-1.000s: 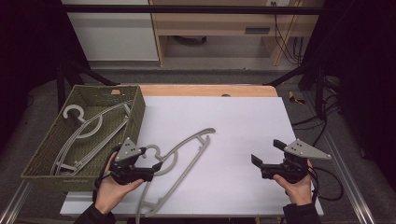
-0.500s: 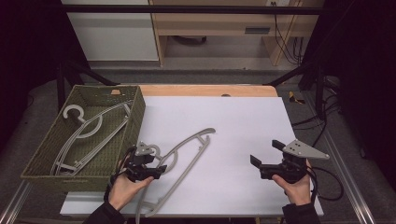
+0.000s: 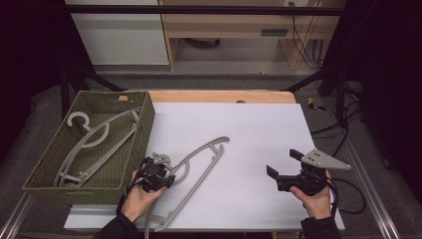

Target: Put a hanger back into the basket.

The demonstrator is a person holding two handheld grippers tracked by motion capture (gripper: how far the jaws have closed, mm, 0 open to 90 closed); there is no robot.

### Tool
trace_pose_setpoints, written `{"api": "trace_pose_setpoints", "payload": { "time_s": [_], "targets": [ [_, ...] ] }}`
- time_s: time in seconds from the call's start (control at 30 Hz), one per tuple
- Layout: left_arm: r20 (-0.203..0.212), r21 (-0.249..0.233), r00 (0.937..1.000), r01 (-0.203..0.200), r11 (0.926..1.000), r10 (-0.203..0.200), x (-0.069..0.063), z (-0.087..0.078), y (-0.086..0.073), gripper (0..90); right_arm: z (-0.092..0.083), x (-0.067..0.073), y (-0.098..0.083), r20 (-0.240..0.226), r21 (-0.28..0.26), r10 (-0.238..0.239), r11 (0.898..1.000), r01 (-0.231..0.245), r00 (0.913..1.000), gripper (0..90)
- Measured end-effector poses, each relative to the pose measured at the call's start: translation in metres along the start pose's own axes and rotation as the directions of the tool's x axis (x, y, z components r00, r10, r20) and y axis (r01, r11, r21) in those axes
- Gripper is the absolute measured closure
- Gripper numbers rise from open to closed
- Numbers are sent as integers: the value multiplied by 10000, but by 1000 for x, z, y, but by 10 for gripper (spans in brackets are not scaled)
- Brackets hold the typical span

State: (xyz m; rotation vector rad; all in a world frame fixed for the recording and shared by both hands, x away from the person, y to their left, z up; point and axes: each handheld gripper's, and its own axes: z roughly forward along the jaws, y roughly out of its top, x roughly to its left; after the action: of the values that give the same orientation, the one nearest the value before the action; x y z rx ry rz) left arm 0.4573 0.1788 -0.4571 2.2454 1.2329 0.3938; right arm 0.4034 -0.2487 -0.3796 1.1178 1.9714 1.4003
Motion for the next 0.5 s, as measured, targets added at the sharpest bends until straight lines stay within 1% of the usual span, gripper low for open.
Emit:
{"api": "trace_pose_setpoints", "payload": {
  "time_s": [0.03, 0.1, 0.13, 0.2, 0.23, 0.27, 0.3, 0.33, 0.37, 0.4, 0.47, 0.5],
  "targets": [
    [17, 70, 10000, 12, 10000, -12, 1, 1, 0, 653, 0, 0, 0, 0, 11, -17, 10000, 17, 10000, 25],
    [-7, 174, 10000, 80, 9998, -80, 3, 5, -1, 663, 0, 1, 0, 10, -9, -15, 10000, 15, 10000, 25],
    [-35, 206, 10000, 5, 9998, -4, 3, 4, -1, 688, 0, 0, 0, -11, -4, -24, 10000, 24, 10000, 25],
    [167, 161, 9998, 137, 9998, -139, 2, 5, 0, 769, 0, 0, 0, 8, 13, -19, 10000, 19, 10000, 25],
    [-73, 146, 10000, -1, 9999, 2, 1, 6, 0, 769, 0, 0, 0, 8, 13, -19, 10000, 19, 10000, 25],
    [-96, 239, 9999, -88, 9997, 90, 0, 5, 1, 790, 1, 1, 0, 60, -1, 15, 10000, -15, 10000, 25],
    [-99, 247, 9999, -32, 9997, 34, 0, 6, 2, 790, 1, 1, 0, 60, -1, 15, 10000, -15, 10000, 25],
    [-44, 242, 10000, -69, 9997, 70, 0, 5, 3, 801, 1, 1, 0, 48, 7, -5, 10000, 5, 10000, 25],
    [82, 203, 10000, 24, 9998, -25, 0, 6, 3, 801, 1, 1, 0, 48, 7, -5, 10000, 5, 10000, 25],
    [34, 119, 10000, -39, 9999, 38, -1, 6, 4, 817, 1, 1, 0, 33, 6, -11, 10000, 11, 10000, 25],
    [97, -31, 9999, -31, 10000, 31, -4, 8, 7, 823, 1, 1, 0, 27, 14, -13, 10000, 13, 10000, 25],
    [135, -11, 9999, -96, 10000, 96, -5, 10, 8, 825, 1, 1, 0, 35, 19, -10, 10000, 10, 10000, 25]
  ]
}}
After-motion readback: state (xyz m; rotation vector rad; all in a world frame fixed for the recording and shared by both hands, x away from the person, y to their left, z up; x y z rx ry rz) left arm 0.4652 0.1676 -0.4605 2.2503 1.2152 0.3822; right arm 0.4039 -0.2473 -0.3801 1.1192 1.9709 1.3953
